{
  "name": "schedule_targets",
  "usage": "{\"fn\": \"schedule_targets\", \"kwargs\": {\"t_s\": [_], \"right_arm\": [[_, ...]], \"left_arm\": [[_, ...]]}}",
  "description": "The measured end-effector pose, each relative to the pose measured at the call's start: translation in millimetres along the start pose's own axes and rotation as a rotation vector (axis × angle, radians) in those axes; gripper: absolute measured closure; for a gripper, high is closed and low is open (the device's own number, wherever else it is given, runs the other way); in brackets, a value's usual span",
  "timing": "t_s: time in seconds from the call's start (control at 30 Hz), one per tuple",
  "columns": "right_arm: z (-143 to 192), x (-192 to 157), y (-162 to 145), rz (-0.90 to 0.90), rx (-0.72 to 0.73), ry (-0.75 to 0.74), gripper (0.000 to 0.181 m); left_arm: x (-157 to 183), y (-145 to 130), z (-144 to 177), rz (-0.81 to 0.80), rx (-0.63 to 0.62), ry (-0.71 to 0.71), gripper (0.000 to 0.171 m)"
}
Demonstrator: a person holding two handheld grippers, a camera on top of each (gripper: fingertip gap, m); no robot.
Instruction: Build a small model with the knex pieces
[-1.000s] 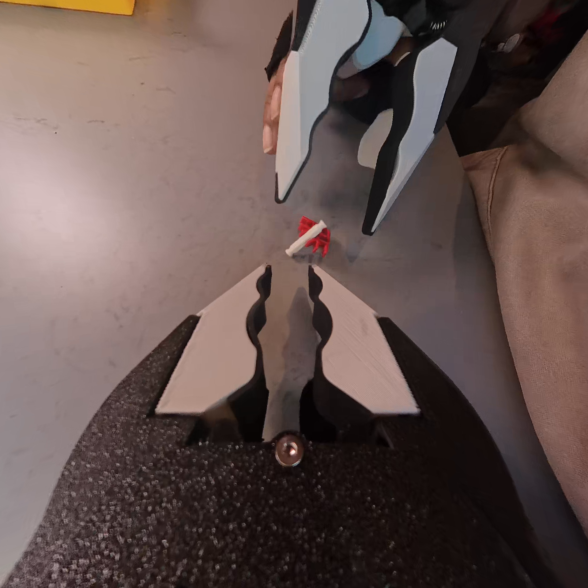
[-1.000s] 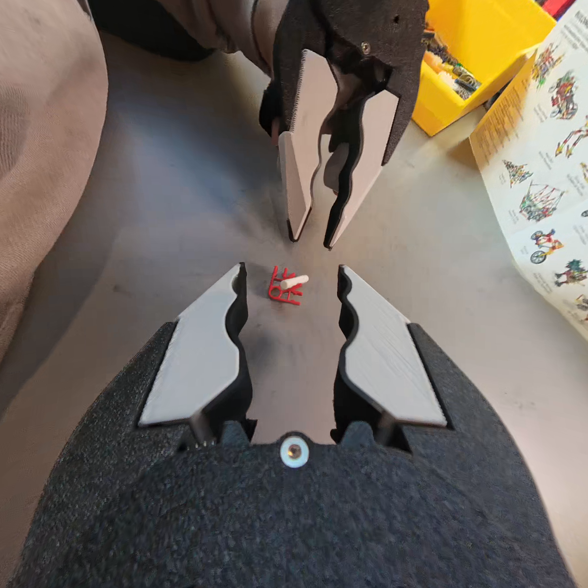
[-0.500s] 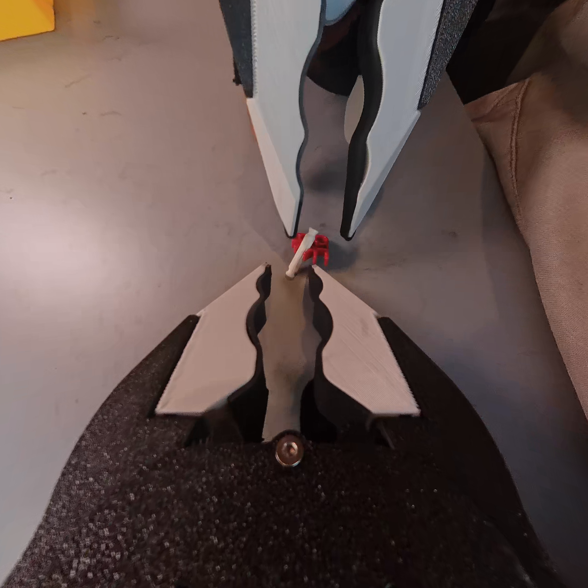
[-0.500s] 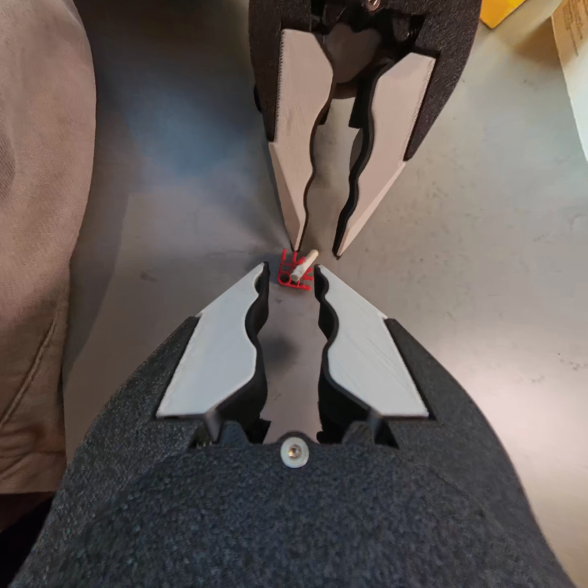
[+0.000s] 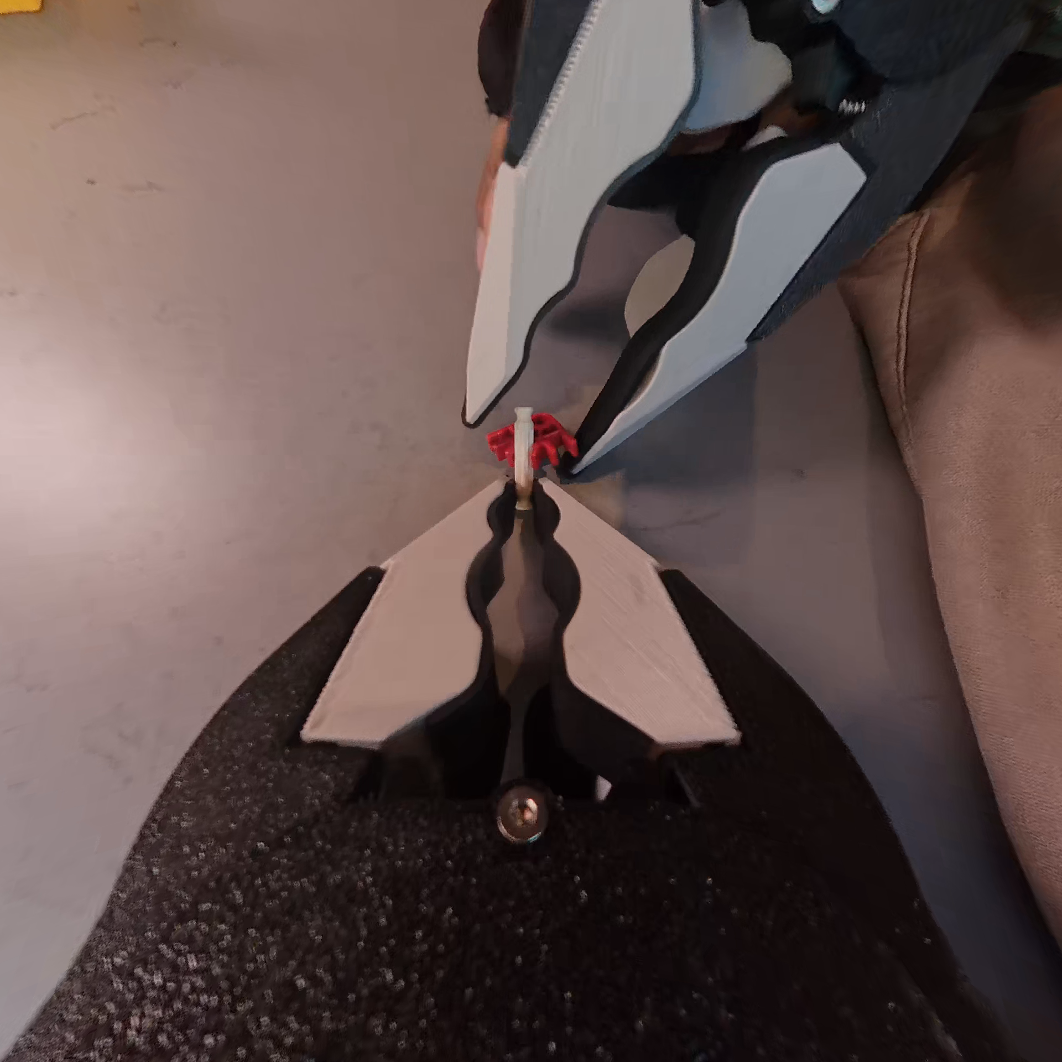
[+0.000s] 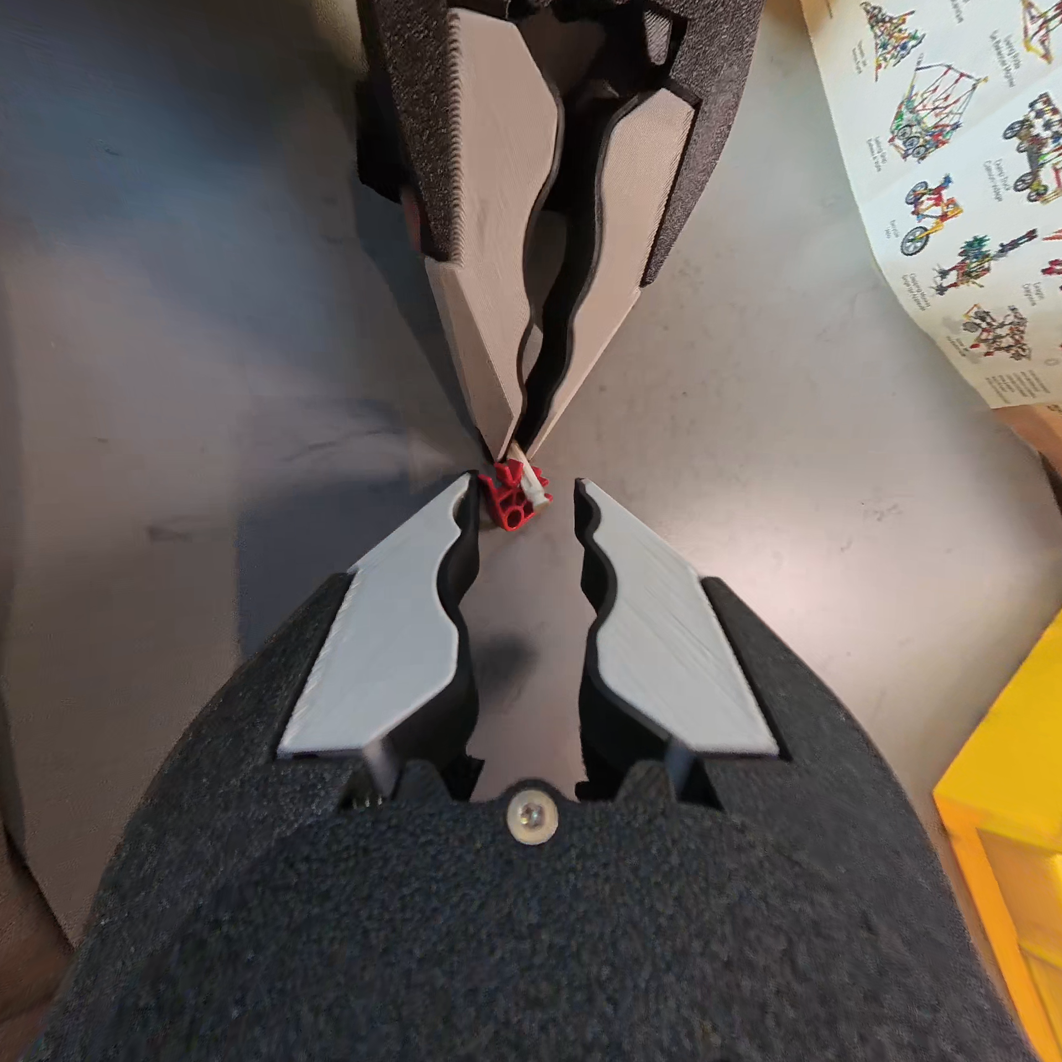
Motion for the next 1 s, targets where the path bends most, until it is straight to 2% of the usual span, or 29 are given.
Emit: {"fn": "schedule_targets", "kwargs": {"t_s": [0.13, 0.2, 0.3, 0.4, 0.47, 0.63, 0.7, 0.73, 0.77, 0.8, 0.83, 0.9, 1.0], "right_arm": [[-1.9, 4.0, -0.5, 0.094, -0.023, -0.116, 0.163], [-2.9, 4.9, 6.9, 0.131, 0.019, -0.145, 0.173], [-4.1, 7.6, 20.8, 0.16, 0.086, -0.162, 0.176], [-8.4, 6.3, 28.8, 0.313, 0.12, -0.133, 0.178], [-11.2, 3.5, 32.8, 0.388, 0.136, -0.057, 0.179], [-21.8, -14.1, 25.3, 0.602, 0.112, 0.287, 0.18], [-21.7, -16.7, 23.9, 0.66, 0.105, 0.424, 0.181], [-17.1, -34.3, 29.1, 0.609, 0.161, 0.551, 0.18], [-10.8, -55.9, 36.8, 0.572, 0.204, 0.666, 0.179], [-12.7, -61.0, 41.2, 0.656, 0.208, 0.675, 0.179], [-19.5, -49.9, 41.9, 0.725, 0.185, 0.651, 0.178], [-25.3, -15.3, 42.9, 0.56, 0.133, 0.656, 0.179], [-16.8, -5.1, 43.6, 0.404, 0.182, 0.665, 0.178]], "left_arm": [[2.3, 5.0, 10.8, 0.264, 0.083, -0.029, 0.167], [3.7, 9.1, 17.9, 0.386, 0.138, -0.049, 0.167], [4.8, 10.1, 26.2, 0.465, 0.176, -0.054, 0.167], [6.0, 10.6, 35.0, 0.444, 0.169, -0.045, 0.167], [8.3, 7.2, 38.2, 0.416, 0.135, -0.041, 0.167], [19.1, -14.5, 28.1, 0.169, -0.088, 0.001, 0.167], [7.0, -11.9, 31.2, 0.091, -0.096, 0.082, 0.167], [-8.6, -4.4, 36.9, 0.048, -0.061, 0.155, 0.167], [-14.0, 3.4, 41.4, 0.051, -0.044, 0.152, 0.167], [-9.7, 8.3, 41.9, 0.017, -0.059, 0.118, 0.167], [-6.3, 7.2, 40.7, -0.049, -0.105, 0.117, 0.166], [-9.5, 4.6, 44.0, -0.033, -0.081, 0.147, 0.166], [-35.5, -12.6, 70.6, 0.111, -0.039, 0.235, 0.166]]}}
Point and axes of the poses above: each gripper's, where its closed fingertips meet, z back along the fingers, y out of its top, x = y × z across the jaws, the point moved 2 cm from there along z, back along the fingers, and after that the axes turned 13 degrees about x, right-handed, at the moved point
